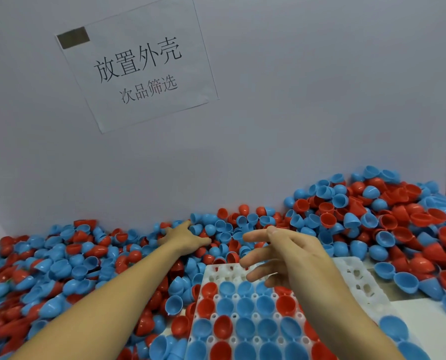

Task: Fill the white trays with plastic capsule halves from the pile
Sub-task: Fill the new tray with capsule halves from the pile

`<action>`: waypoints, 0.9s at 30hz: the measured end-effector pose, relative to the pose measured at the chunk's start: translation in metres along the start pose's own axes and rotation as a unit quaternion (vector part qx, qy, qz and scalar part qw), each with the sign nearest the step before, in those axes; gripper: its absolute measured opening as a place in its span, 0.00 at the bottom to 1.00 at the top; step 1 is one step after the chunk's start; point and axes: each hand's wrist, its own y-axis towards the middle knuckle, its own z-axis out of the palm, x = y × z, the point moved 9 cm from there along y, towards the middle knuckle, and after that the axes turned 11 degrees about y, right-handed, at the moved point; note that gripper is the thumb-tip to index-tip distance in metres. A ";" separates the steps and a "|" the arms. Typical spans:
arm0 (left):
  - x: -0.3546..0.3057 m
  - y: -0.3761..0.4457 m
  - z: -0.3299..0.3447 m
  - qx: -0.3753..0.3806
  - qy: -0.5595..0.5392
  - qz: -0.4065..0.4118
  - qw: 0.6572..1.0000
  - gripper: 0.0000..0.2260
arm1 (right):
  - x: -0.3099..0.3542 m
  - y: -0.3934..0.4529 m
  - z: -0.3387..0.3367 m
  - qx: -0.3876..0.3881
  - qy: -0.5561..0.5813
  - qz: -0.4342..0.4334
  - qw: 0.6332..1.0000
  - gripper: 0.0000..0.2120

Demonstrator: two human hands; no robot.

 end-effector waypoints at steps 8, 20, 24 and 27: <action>0.016 -0.011 -0.011 -0.136 -0.024 -0.061 0.988 0.35 | 0.000 0.000 -0.001 0.001 0.007 0.001 1.000 0.17; 0.014 0.002 -0.004 -0.032 -0.014 -0.090 0.995 0.41 | -0.001 0.000 0.002 0.006 0.013 0.002 1.000 0.17; 0.014 -0.008 -0.014 -0.125 -0.050 -0.104 0.985 0.36 | -0.001 0.000 0.001 0.007 0.016 0.004 1.000 0.17; 0.018 -0.009 -0.025 -0.171 -0.077 -0.089 0.978 0.34 | 0.000 0.000 -0.002 0.003 0.017 0.002 1.000 0.17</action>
